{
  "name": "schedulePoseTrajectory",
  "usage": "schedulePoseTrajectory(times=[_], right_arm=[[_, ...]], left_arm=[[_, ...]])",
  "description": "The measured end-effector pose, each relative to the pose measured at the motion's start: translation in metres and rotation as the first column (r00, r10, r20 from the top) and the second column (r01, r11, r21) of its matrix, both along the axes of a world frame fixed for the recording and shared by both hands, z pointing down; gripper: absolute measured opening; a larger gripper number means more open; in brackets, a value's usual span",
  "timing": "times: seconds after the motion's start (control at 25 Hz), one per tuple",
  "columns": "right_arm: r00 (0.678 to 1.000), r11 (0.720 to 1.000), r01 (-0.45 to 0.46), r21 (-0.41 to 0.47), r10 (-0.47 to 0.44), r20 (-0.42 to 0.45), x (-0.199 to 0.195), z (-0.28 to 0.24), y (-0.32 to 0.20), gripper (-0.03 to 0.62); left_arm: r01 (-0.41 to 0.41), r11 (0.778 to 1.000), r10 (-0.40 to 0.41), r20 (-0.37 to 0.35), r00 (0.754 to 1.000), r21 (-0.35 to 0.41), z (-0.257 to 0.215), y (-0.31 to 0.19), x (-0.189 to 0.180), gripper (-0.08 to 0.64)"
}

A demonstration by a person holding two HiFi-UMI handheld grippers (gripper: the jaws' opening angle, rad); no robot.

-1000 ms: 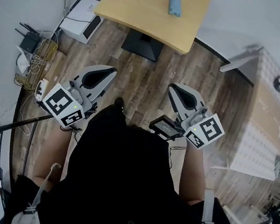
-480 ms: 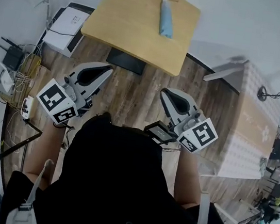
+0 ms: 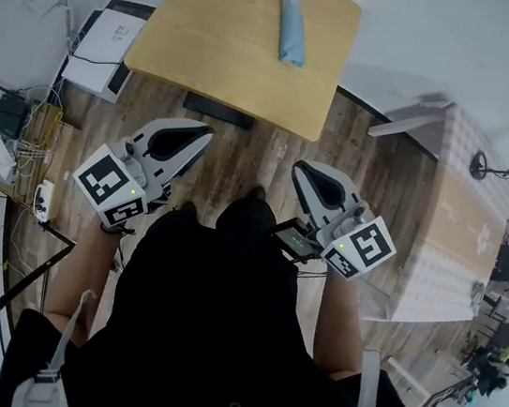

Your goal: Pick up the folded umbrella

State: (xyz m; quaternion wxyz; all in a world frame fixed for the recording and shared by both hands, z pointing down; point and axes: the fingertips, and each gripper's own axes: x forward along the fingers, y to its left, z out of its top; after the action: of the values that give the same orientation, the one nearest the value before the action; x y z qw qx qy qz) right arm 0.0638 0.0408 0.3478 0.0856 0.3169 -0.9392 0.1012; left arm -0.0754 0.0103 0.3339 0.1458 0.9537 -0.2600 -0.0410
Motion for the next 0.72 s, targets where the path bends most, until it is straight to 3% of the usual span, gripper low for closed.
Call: schedulePoseTrajectory(times=[0.32, 0.52, 0.72], right_arm=[[0.995, 0.995, 0.1, 0.011, -0.101, 0.025, 0.045, -0.004, -0.068, 0.02], [0.986, 0.986, 0.162, 0.04, -0.163, 0.036, 0.079, -0.021, -0.105, 0.02], [0.978, 0.979, 0.198, 0.04, -0.2, 0.063, 0.11, -0.019, -0.128, 0.02]], left_arm=[[0.08, 0.997, -0.081, 0.03, 0.996, 0.014, -0.014, -0.049, 0.056, 0.011], [0.162, 0.987, -0.162, 0.016, 0.987, 0.015, -0.029, -0.077, 0.087, 0.011], [0.215, 0.977, -0.215, 0.054, 0.975, 0.007, -0.028, -0.089, 0.111, 0.011]])
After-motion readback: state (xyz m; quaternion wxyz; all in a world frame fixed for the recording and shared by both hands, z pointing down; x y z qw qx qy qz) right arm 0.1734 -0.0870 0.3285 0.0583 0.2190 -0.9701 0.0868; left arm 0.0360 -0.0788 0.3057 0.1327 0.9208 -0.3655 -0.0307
